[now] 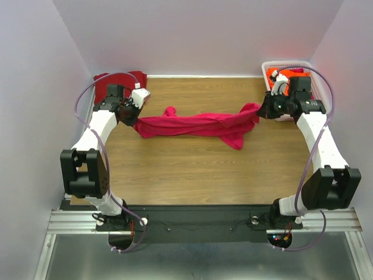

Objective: Fold and stack the t-shirts
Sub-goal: Flatten the tshirt out

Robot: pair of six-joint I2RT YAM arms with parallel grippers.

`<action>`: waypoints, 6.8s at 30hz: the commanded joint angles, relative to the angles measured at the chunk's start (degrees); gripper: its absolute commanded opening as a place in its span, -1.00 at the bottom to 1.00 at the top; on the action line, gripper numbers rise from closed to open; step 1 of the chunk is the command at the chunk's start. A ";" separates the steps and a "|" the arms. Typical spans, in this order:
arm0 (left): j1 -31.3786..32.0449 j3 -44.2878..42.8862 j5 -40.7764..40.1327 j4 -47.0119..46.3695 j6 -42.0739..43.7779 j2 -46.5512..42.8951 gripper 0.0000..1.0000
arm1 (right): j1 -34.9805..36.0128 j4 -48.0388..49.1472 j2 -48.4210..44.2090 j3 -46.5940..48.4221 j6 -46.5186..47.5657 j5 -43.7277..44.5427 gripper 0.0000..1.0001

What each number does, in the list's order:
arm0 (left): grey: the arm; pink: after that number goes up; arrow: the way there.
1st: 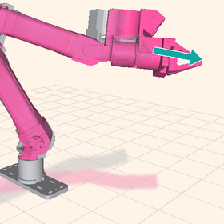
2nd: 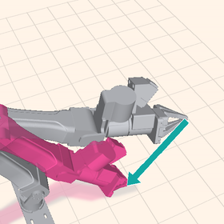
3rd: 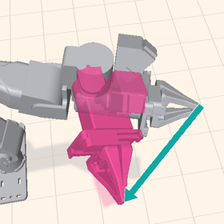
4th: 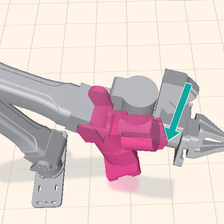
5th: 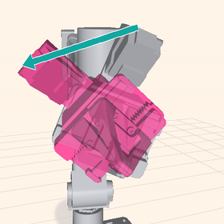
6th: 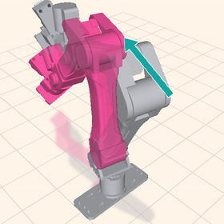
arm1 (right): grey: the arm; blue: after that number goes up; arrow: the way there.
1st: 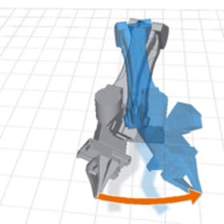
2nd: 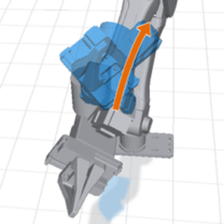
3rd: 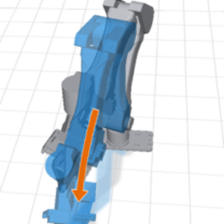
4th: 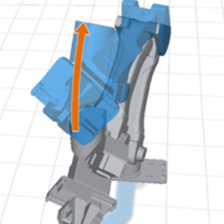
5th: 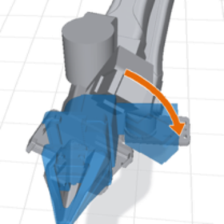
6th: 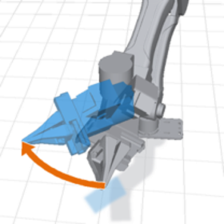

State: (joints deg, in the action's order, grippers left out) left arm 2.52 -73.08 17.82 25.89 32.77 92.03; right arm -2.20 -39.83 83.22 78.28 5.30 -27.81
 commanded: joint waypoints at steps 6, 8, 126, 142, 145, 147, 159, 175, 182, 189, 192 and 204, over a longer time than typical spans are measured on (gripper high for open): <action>0.02 11.36 3.18 19.02 25.82 -13.27 -1.00 | -0.35 -10.00 -6.32 -9.09 2.70 1.18 -0.99; 0.02 13.30 3.27 19.72 27.34 -13.28 -1.00 | -0.27 -9.82 -3.09 -10.68 2.52 -0.74 -0.99; -3.67 -16.22 -5.69 -10.24 -5.62 -33.13 -1.00 | -13.71 3.53 -8.85 46.96 -10.14 4.68 -0.99; -3.75 -24.04 -0.34 -1.20 -2.28 -49.40 -1.00 | -13.71 14.61 -18.53 59.89 -1.17 18.41 -0.99; -3.75 -22.03 0.98 1.27 -1.14 -49.84 -1.00 | -13.71 15.14 -19.24 55.24 -0.91 17.53 -0.99; -3.75 -20.01 0.98 1.36 -0.61 -49.93 -1.00 | -13.71 15.31 -18.89 52.43 -1.43 17.01 -0.99; -3.67 -7.78 7.05 -9.95 -6.40 -34.57 -1.00 | -13.71 18.03 -6.16 40.89 -11.09 5.49 -0.99; -3.75 -38.02 -0.17 -29.40 -12.48 -2.03 -1.00 | -13.71 32.18 19.44 64.20 -23.49 9.97 -0.99; -3.75 -17.21 9.33 -29.76 -4.31 -0.54 -1.00 | -13.62 32.54 17.59 42.95 -23.32 -0.73 -0.99; -3.84 2.75 6.08 -29.41 6.33 0.43 -1.00 | -12.74 29.30 7.06 4.14 -15.97 -8.05 -0.99; -3.75 7.33 6.17 -27.05 9.58 -0.01 -1.00 | -12.74 26.22 0.48 -3.73 -10.51 -6.03 -0.99; -3.75 10.58 7.84 -1.77 25.91 -6.05 -1.00 | -12.66 -7.14 -3.94 -8.75 24.53 4.60 -0.99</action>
State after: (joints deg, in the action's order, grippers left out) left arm -0.82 -64.03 24.34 11.29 48.05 93.89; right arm -14.90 -30.94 80.12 69.95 11.55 -29.06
